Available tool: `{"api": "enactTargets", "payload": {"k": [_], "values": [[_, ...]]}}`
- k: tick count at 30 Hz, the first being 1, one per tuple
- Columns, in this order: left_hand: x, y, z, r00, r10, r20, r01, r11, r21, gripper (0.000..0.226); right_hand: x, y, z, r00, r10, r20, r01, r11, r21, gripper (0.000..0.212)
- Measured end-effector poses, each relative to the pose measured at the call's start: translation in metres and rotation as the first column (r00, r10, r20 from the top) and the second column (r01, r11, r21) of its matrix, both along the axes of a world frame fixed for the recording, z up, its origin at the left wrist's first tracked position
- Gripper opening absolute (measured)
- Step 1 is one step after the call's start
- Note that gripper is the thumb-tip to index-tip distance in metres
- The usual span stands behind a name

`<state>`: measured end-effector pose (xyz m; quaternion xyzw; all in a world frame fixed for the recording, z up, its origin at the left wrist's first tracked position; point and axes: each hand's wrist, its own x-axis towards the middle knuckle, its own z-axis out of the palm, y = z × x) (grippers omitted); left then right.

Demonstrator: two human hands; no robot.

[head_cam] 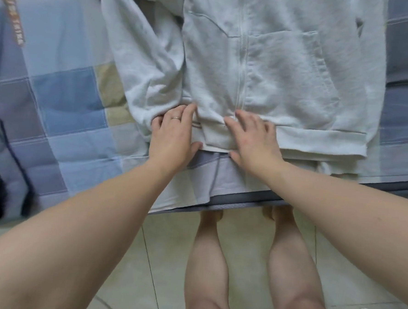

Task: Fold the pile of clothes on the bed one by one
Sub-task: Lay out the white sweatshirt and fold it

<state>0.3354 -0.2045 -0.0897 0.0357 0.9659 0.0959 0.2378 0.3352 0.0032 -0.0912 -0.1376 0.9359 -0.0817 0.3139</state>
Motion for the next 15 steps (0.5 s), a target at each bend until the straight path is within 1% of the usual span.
{"api": "enactTargets", "payload": {"k": [2,4,5,8,9,10,12,15], "values": [[-0.004,-0.008,-0.007,0.998,-0.016,-0.055,0.014,0.999,-0.047,0.094,-0.004,-0.012,-0.009,0.993,-0.089,-0.075,0.090,0.996,0.005,0.062],[-0.008,-0.019,-0.015,0.997,0.002,-0.075,-0.008,0.997,-0.082,0.089,-0.009,-0.018,-0.014,0.976,-0.174,-0.128,0.168,0.984,-0.058,0.043],[-0.010,-0.025,-0.018,0.997,0.012,-0.077,-0.019,0.996,-0.090,0.079,-0.011,-0.019,-0.015,0.969,-0.208,-0.132,0.197,0.976,-0.091,0.036],[-0.019,-0.039,-0.018,0.991,0.044,-0.130,-0.056,0.994,-0.095,0.031,-0.015,-0.015,-0.008,0.958,-0.268,-0.105,0.247,0.953,-0.175,0.022],[-0.022,-0.043,-0.016,0.989,0.052,-0.139,-0.064,0.994,-0.090,0.020,-0.016,-0.011,-0.004,0.955,-0.282,-0.095,0.258,0.944,-0.206,0.019],[-0.025,-0.047,-0.014,0.989,0.050,-0.138,-0.062,0.995,-0.080,0.014,-0.017,-0.007,0.001,0.952,-0.294,-0.084,0.267,0.934,-0.238,0.017],[-0.028,-0.052,-0.006,0.992,0.044,-0.117,-0.046,0.999,-0.017,0.010,-0.017,0.002,0.015,0.943,-0.325,-0.070,0.293,0.911,-0.289,0.014],[-0.029,-0.053,0.008,0.989,0.075,-0.128,-0.054,0.986,0.157,0.006,-0.015,0.015,0.033,0.921,-0.377,-0.096,0.329,0.887,-0.325,0.013]]}}
